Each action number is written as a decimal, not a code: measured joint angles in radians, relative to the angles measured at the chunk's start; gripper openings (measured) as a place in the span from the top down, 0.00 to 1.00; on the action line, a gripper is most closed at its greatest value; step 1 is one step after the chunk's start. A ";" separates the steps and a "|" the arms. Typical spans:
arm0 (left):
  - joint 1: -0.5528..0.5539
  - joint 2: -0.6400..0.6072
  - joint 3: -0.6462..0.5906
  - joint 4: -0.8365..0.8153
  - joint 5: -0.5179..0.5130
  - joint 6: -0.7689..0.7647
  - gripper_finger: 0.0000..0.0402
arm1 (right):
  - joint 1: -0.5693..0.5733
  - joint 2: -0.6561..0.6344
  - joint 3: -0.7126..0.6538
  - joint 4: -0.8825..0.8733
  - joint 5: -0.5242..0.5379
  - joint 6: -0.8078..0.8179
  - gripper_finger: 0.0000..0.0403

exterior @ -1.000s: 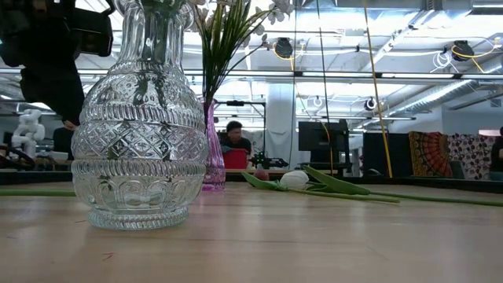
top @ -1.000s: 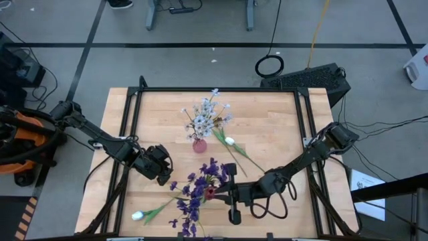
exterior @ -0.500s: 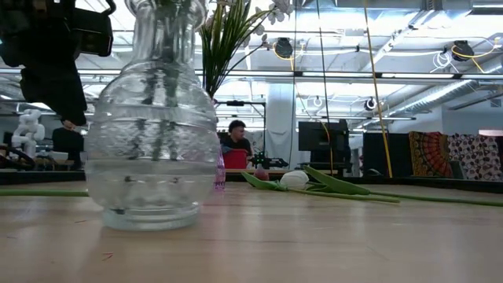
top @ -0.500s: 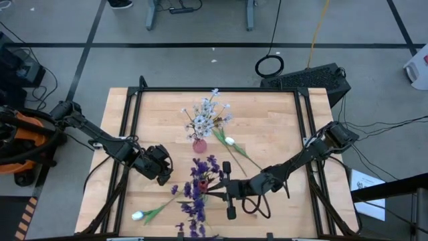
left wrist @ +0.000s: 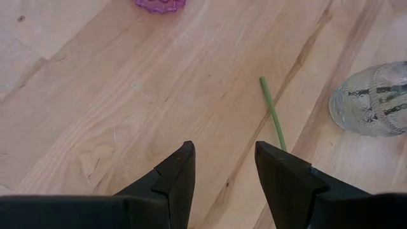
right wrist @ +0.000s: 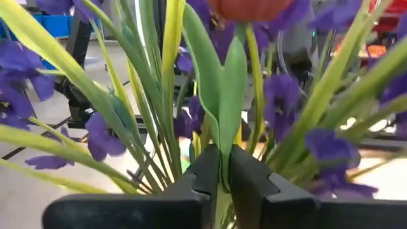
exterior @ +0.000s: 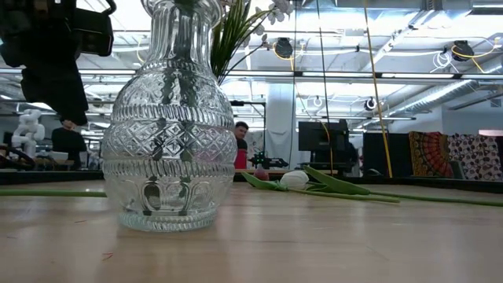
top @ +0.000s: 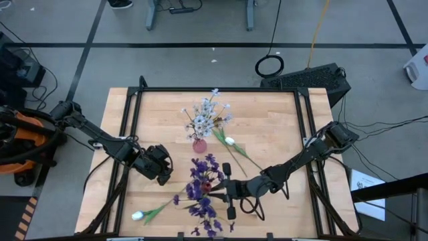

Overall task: Sort flowers into vase by color
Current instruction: Put the bottom red flower into the transparent vase, then put the bottom white flower into the pink vase

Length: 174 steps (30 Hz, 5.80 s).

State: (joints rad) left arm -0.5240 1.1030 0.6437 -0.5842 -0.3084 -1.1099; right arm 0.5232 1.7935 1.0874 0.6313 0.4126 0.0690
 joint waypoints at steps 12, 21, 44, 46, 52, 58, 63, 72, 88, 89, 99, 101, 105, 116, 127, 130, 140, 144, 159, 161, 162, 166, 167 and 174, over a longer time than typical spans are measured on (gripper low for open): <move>0.000 0.000 0.000 0.000 -0.002 -0.002 0.58 | 0.000 -0.042 0.000 -0.082 0.000 0.097 0.80; 0.000 0.000 0.000 0.000 -0.004 -0.030 0.58 | 0.000 -0.204 0.000 -0.410 0.000 0.177 0.66; 0.000 0.000 0.000 0.001 -0.005 -0.031 0.58 | -0.021 -0.337 0.000 -1.191 -0.001 1.136 0.79; 0.000 0.000 0.000 0.000 0.003 -0.028 0.58 | -0.020 -0.337 0.000 -1.271 0.000 1.227 0.81; 0.000 0.000 0.000 0.000 0.150 0.089 0.58 | -0.019 -0.337 0.000 -1.360 0.000 1.321 0.83; -0.002 0.000 0.000 0.000 0.326 0.448 0.58 | -0.019 -0.337 0.000 -1.355 0.004 1.301 0.83; -0.023 0.000 0.000 0.002 0.415 0.912 0.58 | -0.019 -0.337 0.000 -1.355 0.005 1.306 0.83; -0.112 0.020 0.000 0.128 0.419 1.493 0.58 | -0.019 -0.337 0.000 -1.354 0.005 1.431 0.83; -0.160 0.230 0.000 0.220 0.180 2.336 0.58 | -0.017 -0.333 0.000 -1.285 0.068 1.577 0.83; -0.164 0.248 0.000 0.227 0.159 2.374 0.58 | -0.017 -0.333 0.000 -1.275 0.068 1.577 0.83; -0.222 0.363 0.001 0.431 0.076 2.480 0.58 | -0.017 -0.333 -0.001 -1.217 0.067 1.622 0.83; -0.226 0.363 0.001 0.426 0.076 2.480 0.58 | -0.017 -0.333 -0.001 -1.206 0.067 1.622 0.83; -0.232 0.363 0.001 0.425 0.076 2.480 0.60 | -0.017 -0.333 -0.001 -1.175 0.078 1.622 0.83; -0.247 0.383 0.001 0.436 0.114 2.541 0.76 | -0.017 -0.333 -0.001 -1.147 0.120 1.622 0.83; -0.278 0.555 0.035 0.447 0.029 2.580 0.80 | -0.017 -0.333 -0.001 -1.105 0.119 1.617 0.83; -0.283 0.558 0.052 0.415 0.023 2.495 0.84 | -0.017 -0.333 -0.001 -1.106 0.119 1.614 0.83; -0.275 0.558 0.084 0.217 -0.016 2.208 0.99 | -0.017 -0.333 -0.001 -1.106 0.126 1.596 0.83; -0.270 0.553 0.083 0.181 -0.048 2.109 0.99 | -0.017 -0.333 -0.001 -1.106 0.144 1.585 0.83; -0.252 0.382 0.069 -0.284 -0.051 1.401 1.00 | 0.004 -0.333 -0.001 -1.119 0.137 1.528 0.83; -0.253 0.333 0.073 -0.363 -0.059 1.295 1.00 | 0.015 -0.333 -0.001 -1.133 0.137 1.516 0.83; -0.252 0.312 0.070 -0.385 -0.060 1.280 1.00 | 0.020 -0.333 -0.001 -1.139 0.136 1.512 0.83; -0.217 0.243 0.107 -0.409 -0.110 1.186 1.00 | 0.034 -0.333 -0.001 -1.158 0.136 1.490 0.83; -0.196 0.237 0.113 -0.437 -0.126 1.161 1.00 | 0.038 -0.333 -0.001 -1.159 0.136 1.479 0.83; -0.058 0.164 0.121 -0.455 -0.141 1.092 1.00 | 0.048 -0.333 -0.001 -1.159 0.131 1.383 0.83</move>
State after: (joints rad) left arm -0.5821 1.2673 0.7650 -1.0390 -0.4494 -0.0174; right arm 0.5716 1.4601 1.0863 -0.5273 0.5441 1.4521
